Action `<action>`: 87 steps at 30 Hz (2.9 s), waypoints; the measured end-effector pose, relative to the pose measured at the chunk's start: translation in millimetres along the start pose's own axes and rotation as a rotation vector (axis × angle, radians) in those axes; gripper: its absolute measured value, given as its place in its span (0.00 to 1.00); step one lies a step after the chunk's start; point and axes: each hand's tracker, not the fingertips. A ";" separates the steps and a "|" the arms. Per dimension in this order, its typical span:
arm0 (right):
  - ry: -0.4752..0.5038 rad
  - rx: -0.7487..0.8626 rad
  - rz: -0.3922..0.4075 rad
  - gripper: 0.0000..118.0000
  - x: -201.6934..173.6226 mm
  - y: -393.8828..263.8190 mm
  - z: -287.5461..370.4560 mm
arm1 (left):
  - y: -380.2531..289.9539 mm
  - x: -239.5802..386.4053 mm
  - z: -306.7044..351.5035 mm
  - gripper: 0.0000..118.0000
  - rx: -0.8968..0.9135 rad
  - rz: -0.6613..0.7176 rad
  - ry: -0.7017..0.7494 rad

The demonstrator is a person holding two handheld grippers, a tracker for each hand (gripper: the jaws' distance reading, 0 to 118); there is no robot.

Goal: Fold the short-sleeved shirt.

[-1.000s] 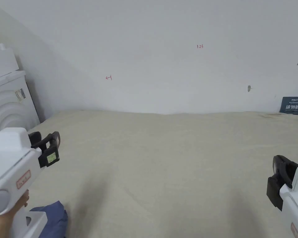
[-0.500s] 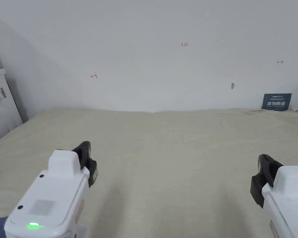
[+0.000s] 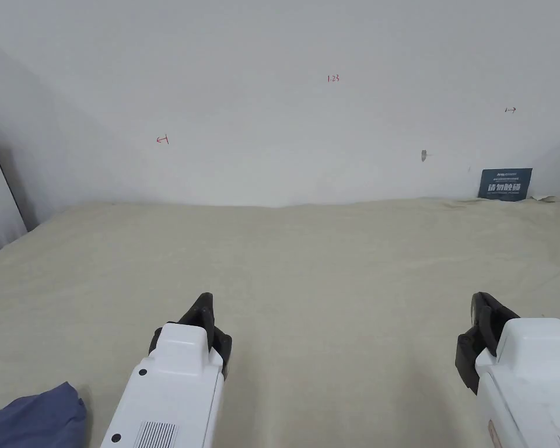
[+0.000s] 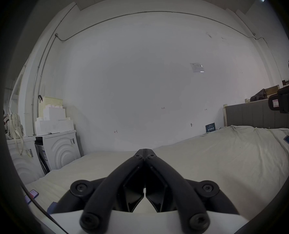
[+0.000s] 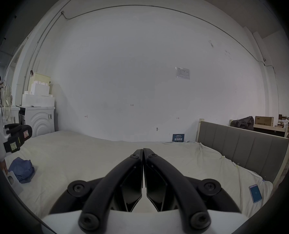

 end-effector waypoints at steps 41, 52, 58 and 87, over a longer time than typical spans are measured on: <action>0.007 0.003 -0.003 0.00 0.2 2.0 4.6 | -1.7 -12.1 4.0 0.00 -0.006 0.035 0.017; 0.008 -0.003 -0.018 0.64 1.0 3.0 3.5 | -2.7 -17.2 5.5 0.48 -0.018 0.076 0.011; -0.008 0.014 -0.016 0.94 0.3 1.6 4.6 | -3.6 -19.4 4.6 0.99 -0.018 0.096 0.015; -0.014 0.033 -0.040 1.00 0.5 0.2 9.0 | -4.3 -21.5 6.5 1.00 0.010 0.093 0.034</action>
